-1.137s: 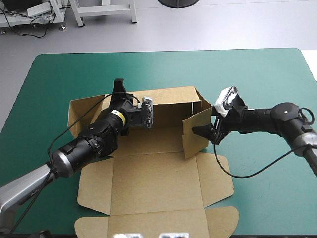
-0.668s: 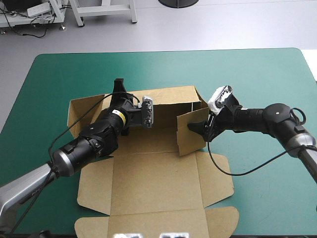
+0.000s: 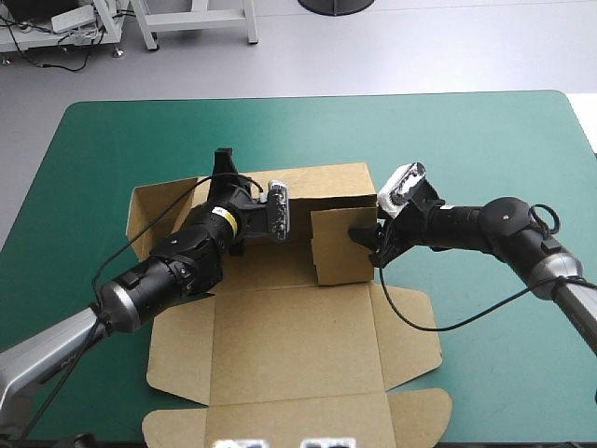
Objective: Fold the box
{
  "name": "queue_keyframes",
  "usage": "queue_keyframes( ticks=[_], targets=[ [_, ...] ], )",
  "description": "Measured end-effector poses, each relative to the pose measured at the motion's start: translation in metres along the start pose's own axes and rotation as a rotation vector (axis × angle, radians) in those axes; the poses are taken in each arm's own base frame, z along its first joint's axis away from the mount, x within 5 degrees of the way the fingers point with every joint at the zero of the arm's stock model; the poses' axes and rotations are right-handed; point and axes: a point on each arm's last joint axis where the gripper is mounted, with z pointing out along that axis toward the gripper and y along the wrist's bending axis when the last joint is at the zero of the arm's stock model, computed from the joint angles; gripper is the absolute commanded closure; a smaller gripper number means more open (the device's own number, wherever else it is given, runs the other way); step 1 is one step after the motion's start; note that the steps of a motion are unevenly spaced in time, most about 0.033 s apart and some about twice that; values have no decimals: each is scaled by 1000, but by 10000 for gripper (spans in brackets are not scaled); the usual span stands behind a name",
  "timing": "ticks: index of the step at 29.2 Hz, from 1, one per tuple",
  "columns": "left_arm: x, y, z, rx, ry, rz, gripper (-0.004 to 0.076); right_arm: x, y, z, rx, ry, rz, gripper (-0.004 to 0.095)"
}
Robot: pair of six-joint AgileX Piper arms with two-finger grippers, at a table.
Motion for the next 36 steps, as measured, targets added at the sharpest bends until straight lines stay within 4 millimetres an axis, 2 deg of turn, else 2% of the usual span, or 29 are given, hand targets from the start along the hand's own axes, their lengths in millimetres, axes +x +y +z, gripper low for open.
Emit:
queue_keyframes(
  ticks=[4,12,18,26,31,36],
  targets=[
    [0,0,0,0,-1,-20,729,3,2,-1,4,10,23,336],
    [-1,0,1,0,-7,-34,729,28,10,2,52,-62,5,358],
    [-1,0,1,-1,-13,-34,729,23,7,3,119,-141,-59,361],
    [-3,-1,1,3,-32,-45,729,23,3,2,169,-149,-53,376],
    [-4,-1,1,4,-39,-49,729,24,4,5,156,-146,-23,515],
    [-4,-1,1,8,-37,-56,729,28,3,15,155,-124,12,799]
  ],
)
